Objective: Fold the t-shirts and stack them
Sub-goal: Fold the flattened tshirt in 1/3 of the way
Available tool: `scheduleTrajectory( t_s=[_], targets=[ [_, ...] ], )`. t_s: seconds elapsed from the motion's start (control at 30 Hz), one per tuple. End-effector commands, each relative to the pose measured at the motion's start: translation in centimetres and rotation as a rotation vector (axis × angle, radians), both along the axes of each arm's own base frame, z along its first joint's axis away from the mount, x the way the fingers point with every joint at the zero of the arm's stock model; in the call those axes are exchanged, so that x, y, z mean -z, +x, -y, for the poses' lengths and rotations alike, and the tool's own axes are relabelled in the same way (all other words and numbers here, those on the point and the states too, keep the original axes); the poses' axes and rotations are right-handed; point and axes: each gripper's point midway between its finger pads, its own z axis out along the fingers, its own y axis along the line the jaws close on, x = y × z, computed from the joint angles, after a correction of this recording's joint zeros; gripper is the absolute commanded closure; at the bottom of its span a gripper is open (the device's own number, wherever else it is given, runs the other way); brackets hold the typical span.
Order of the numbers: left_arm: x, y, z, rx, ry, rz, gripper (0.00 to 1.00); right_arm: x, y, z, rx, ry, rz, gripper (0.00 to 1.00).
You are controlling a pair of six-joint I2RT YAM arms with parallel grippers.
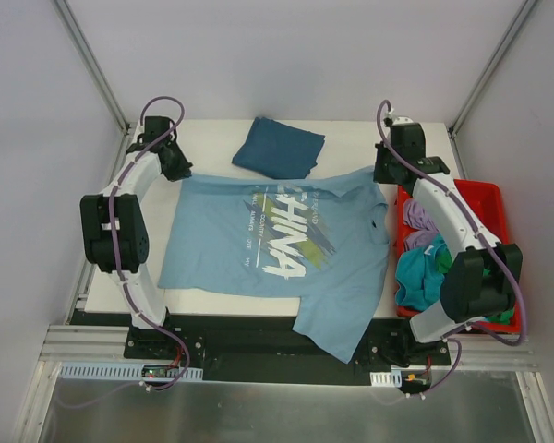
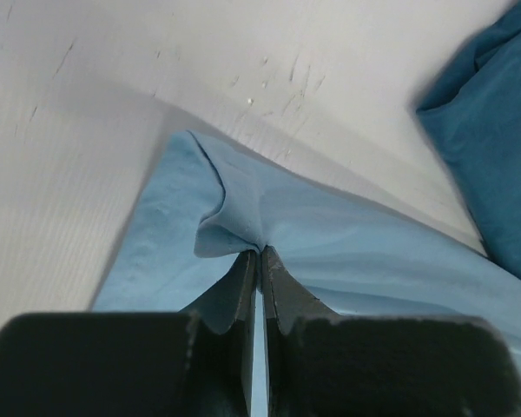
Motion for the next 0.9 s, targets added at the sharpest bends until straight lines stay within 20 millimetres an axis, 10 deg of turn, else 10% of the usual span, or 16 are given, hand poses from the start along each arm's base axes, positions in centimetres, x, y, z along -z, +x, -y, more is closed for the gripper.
scheduleTrajectory(
  t_s=[0.0,0.53,0.87],
  targets=[
    [-2.0,-1.3,-0.7,0.017,0.022,0.040,1.00,-0.9,-3.4,0.7,0.040,0.021,-0.039,1.00],
    [-0.6,-3.9,-0.3,0.055,0.014,-0.003,1.00,2.2,-13.7,-1.0,0.183,0.272,-0.216,0.99],
    [1.6,-6.0,-0.5,0.061,0.030,-0.070,1.00,7.7,-16.3,-0.6,0.215,0.239,-0.339,0.98]
  ],
)
